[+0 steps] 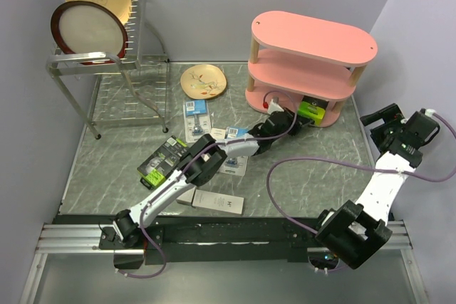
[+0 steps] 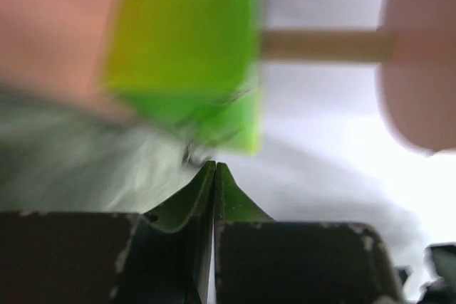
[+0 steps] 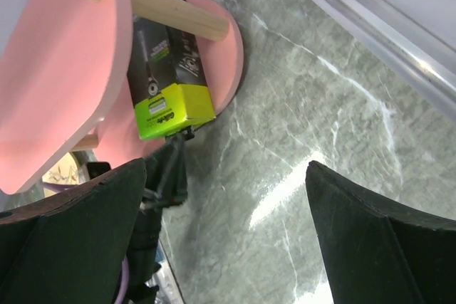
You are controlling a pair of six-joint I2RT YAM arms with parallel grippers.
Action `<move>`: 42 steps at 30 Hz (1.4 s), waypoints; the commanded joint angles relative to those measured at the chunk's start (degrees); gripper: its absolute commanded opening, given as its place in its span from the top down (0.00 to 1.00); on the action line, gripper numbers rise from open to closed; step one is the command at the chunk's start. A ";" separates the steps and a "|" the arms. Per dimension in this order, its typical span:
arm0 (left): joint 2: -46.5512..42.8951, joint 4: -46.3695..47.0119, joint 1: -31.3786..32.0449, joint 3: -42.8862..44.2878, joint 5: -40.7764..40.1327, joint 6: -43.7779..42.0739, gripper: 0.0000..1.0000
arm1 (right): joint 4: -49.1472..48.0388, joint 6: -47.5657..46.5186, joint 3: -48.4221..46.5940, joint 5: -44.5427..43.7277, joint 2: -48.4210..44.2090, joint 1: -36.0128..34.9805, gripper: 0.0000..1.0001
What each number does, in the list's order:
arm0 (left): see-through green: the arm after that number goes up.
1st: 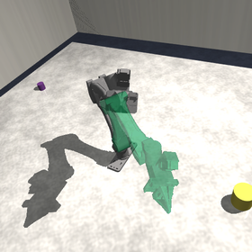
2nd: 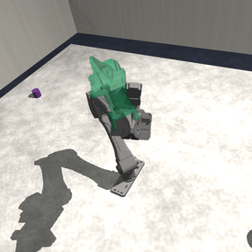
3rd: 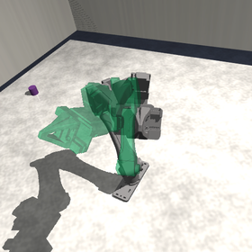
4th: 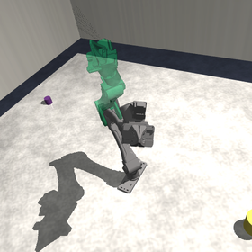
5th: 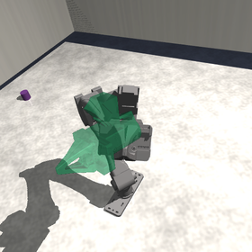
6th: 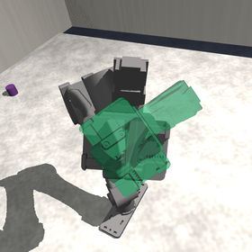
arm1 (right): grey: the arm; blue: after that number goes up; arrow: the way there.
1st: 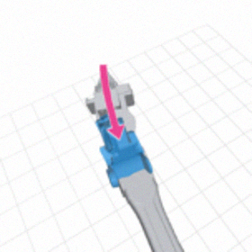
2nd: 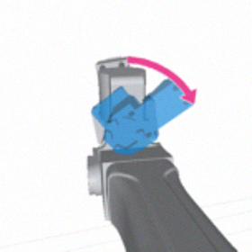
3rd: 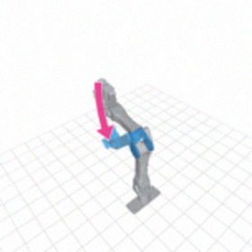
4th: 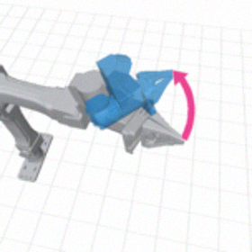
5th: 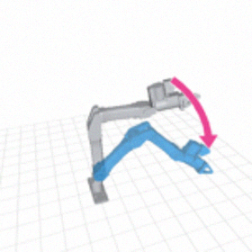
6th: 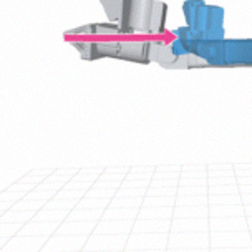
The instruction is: Place and organize the shaving razors onto the shelf
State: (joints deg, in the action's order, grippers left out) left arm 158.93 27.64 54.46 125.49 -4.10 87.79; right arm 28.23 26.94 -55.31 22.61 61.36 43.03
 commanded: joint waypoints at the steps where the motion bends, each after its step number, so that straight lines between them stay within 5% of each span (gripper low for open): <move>1: -10.53 13.71 -1.89 -13.31 7.86 -4.38 0.94 | -3.44 -0.66 1.95 1.29 -2.56 0.48 0.00; 4: -18.64 20.51 -4.96 -27.80 9.63 -6.31 0.99 | -4.50 -0.22 3.27 2.26 -2.65 0.48 0.00; 9: -24.54 21.58 -7.69 -33.56 10.17 -9.56 0.99 | -5.81 0.83 4.68 2.96 -3.00 0.48 0.00; 22: -11.20 6.65 -6.73 -11.86 -4.33 -11.05 0.99 | -4.06 1.54 3.63 2.35 -3.88 1.01 0.00; 42: -3.55 4.44 -1.29 -4.91 -11.89 -11.50 0.99 | -4.94 0.92 2.57 0.42 -1.60 1.54 0.00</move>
State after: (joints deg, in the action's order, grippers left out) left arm 154.56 31.70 50.41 116.64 -12.49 77.58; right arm 25.26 28.62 -50.26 23.99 59.53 43.94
